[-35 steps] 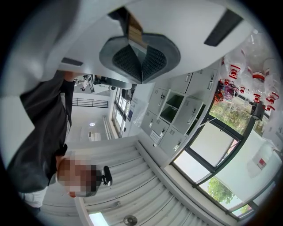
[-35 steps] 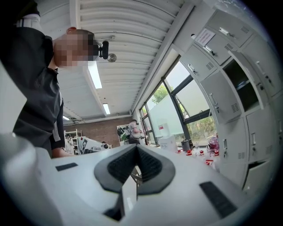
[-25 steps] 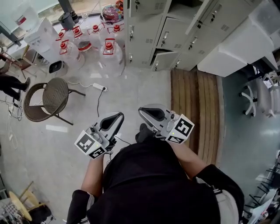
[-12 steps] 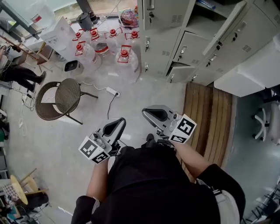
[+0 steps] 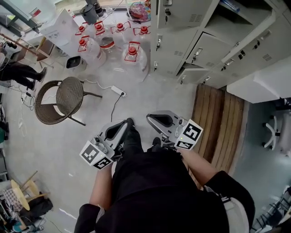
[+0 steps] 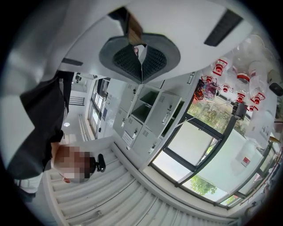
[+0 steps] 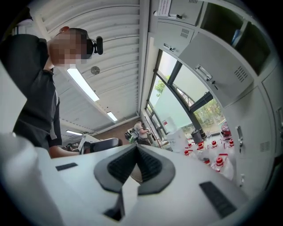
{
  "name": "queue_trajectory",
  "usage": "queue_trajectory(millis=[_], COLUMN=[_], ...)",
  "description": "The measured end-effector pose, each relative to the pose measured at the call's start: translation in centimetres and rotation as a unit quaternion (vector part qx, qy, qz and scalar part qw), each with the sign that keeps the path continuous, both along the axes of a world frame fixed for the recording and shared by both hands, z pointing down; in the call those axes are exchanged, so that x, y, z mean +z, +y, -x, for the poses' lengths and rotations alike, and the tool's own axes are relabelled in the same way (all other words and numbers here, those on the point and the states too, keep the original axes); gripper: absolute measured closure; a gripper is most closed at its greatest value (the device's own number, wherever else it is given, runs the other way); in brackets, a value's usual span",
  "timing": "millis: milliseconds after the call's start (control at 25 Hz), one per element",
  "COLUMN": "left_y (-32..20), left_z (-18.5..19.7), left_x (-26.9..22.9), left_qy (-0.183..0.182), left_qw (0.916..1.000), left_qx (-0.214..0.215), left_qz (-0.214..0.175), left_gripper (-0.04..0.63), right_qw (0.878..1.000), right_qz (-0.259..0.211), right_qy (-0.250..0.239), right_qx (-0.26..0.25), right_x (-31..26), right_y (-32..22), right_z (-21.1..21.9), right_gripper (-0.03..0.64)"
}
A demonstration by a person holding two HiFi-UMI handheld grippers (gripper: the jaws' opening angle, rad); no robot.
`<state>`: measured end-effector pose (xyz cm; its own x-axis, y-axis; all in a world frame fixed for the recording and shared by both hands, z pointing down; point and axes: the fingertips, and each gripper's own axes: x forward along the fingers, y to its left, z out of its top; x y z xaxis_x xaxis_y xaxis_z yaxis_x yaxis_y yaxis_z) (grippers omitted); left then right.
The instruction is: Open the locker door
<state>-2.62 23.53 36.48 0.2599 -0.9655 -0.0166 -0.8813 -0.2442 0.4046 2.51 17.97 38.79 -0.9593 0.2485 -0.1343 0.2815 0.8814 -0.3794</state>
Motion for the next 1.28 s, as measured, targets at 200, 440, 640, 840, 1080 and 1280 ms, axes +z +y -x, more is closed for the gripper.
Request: queue_trajectory(millis=[200, 440, 640, 840, 1080, 1280], left_y=[-2.8, -6.1, -9.8, -13.5, -16.8, -20.6], left_z=[5.1, 12.8, 17.8, 20.9, 23.1, 25.0], left_x=[0.8, 0.2, 0.7, 2.1, 4.4, 6.2], left_qy=[0.012, 0.026, 0.047, 0.061, 0.057, 0.041], left_qw=[0.9995, 0.9967, 0.9922, 0.9856, 0.9821, 0.986], left_qx=[0.027, 0.072, 0.113, 0.157, 0.18, 0.162], left_qz=[-0.006, -0.026, -0.024, -0.02, -0.008, 0.002], left_gripper=[0.578, 0.578, 0.578, 0.578, 0.578, 0.578], right_qw=[0.999, 0.996, 0.991, 0.982, 0.973, 0.971], right_qz=[0.001, -0.001, -0.004, -0.004, 0.001, 0.01], right_qy=[0.025, 0.046, 0.061, 0.083, 0.093, 0.099], right_qx=[0.038, 0.08, 0.121, 0.17, 0.21, 0.219], right_x=[0.5, -0.8, -1.6, -0.5, 0.9, 3.6], right_y=[-2.8, -4.7, -7.6, -11.0, -14.9, -18.9], right_z=[4.3, 12.0, 16.7, 19.4, 21.1, 22.0], right_gripper=[0.606, 0.606, 0.606, 0.606, 0.606, 0.606])
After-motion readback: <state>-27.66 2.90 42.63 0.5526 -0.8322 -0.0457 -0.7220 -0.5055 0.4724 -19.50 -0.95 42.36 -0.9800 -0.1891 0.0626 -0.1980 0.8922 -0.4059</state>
